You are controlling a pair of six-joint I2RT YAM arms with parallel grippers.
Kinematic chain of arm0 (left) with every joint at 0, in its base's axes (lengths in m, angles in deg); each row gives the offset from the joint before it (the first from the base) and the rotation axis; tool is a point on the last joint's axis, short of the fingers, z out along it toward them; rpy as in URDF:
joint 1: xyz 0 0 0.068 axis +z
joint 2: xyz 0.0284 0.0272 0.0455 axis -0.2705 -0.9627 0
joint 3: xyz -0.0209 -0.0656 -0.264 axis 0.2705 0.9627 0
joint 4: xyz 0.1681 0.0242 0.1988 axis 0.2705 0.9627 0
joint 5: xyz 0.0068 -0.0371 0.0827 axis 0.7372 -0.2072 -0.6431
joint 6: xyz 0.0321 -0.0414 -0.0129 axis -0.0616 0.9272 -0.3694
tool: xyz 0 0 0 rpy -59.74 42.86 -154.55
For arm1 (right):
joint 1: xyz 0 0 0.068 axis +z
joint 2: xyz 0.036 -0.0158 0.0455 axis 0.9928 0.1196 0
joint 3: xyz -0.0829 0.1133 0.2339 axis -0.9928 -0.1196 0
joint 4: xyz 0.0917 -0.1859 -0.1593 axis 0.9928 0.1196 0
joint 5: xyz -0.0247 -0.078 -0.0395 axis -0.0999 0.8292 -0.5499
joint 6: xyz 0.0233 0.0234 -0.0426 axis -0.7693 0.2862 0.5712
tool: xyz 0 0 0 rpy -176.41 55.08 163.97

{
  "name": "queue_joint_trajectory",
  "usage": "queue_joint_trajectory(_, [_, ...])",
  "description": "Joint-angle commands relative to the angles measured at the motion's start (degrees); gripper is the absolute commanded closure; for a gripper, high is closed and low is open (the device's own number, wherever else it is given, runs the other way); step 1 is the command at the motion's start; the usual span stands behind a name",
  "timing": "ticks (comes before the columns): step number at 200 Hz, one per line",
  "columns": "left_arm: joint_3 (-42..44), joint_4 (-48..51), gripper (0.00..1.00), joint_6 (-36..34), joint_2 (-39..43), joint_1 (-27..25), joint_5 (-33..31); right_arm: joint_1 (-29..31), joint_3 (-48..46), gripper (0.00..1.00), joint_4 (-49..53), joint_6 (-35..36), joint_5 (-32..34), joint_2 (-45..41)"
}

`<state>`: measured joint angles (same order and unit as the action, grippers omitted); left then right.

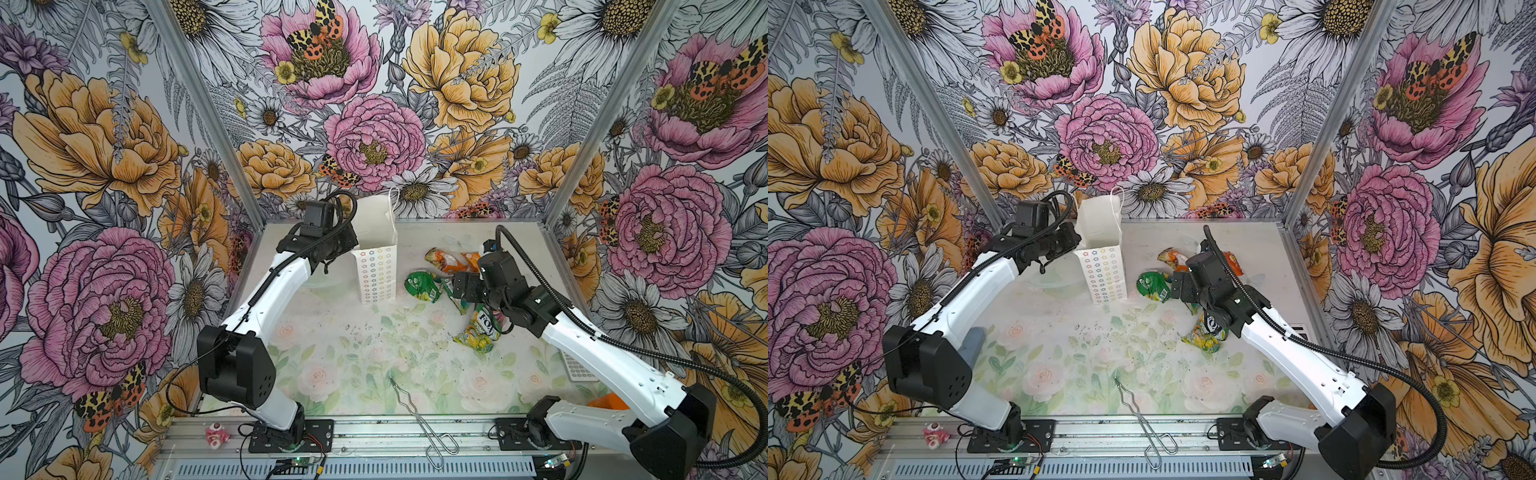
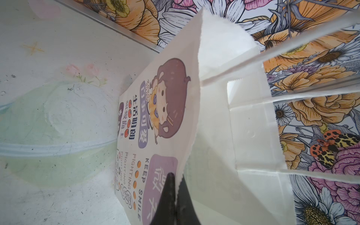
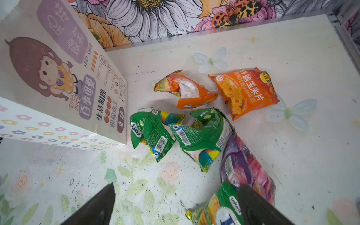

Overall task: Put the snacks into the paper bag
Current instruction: 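Move the right gripper back over the snack pile beside the bag, then lower the right gripper onto the green FOX'S candy bag and grasp it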

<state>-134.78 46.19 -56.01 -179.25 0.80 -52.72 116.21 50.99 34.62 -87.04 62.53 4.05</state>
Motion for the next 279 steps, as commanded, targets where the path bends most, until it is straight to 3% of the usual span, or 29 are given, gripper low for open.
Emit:
queue_joint_trajectory(1, [0.93, -1.06, 1.00, 0.43, -0.12, -0.51, -0.09, -0.95, -3.19, 0.00, -0.28, -7.32, 2.94, -2.88])
queue_joint_trajectory(56, [1.15, -1.10, 1.00, 0.41, -0.05, -0.31, -0.07, -1.79, -13.78, 0.00, -0.03, -24.87, 2.61, -8.24])
queue_joint_trajectory(130, [1.11, -1.15, 1.00, 0.34, -0.60, -0.22, 0.30, -1.88, -18.16, 0.00, 2.10, -33.84, 1.59, -8.75])
queue_joint_trajectory(279, [1.49, -1.23, 1.00, 0.52, -0.40, -0.13, 0.34, -4.50, -18.81, 0.00, 1.45, -35.73, -1.61, 0.55])
